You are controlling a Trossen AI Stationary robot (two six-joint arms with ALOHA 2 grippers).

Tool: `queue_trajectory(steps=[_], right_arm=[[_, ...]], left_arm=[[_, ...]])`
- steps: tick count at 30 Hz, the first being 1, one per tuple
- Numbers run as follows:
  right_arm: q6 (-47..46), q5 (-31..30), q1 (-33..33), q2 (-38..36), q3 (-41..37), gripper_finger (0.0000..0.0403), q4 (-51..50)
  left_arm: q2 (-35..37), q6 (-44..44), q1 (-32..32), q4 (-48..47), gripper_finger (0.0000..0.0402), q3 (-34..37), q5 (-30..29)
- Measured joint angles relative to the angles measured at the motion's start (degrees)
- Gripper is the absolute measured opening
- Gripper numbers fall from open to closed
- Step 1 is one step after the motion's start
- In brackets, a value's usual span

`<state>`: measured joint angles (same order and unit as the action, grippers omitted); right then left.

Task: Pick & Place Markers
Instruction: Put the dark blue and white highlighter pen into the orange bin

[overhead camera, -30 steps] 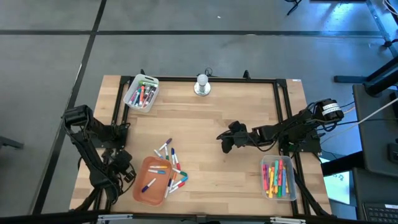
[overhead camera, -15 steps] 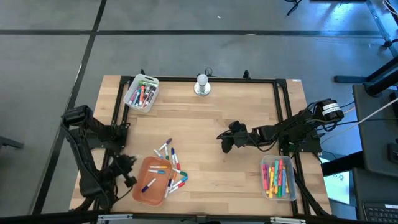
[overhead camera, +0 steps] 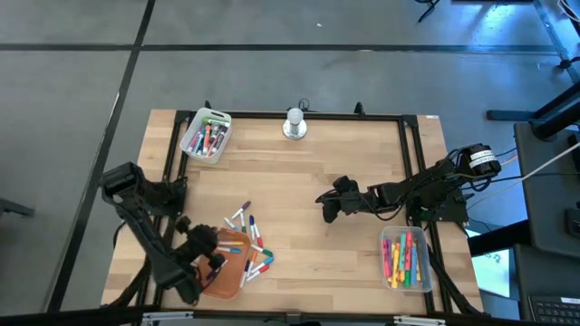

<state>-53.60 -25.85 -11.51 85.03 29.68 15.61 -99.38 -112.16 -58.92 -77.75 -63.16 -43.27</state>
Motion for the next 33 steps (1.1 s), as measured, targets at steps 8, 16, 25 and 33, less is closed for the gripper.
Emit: queue_trajectory(steps=[8, 16, 25, 33], right_arm=[[0.30, -1.42, 0.00, 0.00, 0.01, 0.0106, 0.81], [3.80, -2.68, -0.13, 0.00, 0.01, 0.0106, 2.13], [7.45, -4.08, -1.22, 0.00, 0.01, 0.0106, 8.27], [7.84, -2.93, -1.22, 0.00, 0.01, 0.0107, 8.58]], left_arm=[[-0.98, 5.19, 4.23, -1.49, 0.0125, 0.00, 13.83], [-0.05, 12.26, 3.69, -12.29, 0.0147, 0.00, 29.99], [8.56, 21.44, 2.87, -11.95, 0.0142, -1.57, 5.54], [16.17, 45.01, 23.81, 6.44, 0.0114, 4.12, -0.55]])
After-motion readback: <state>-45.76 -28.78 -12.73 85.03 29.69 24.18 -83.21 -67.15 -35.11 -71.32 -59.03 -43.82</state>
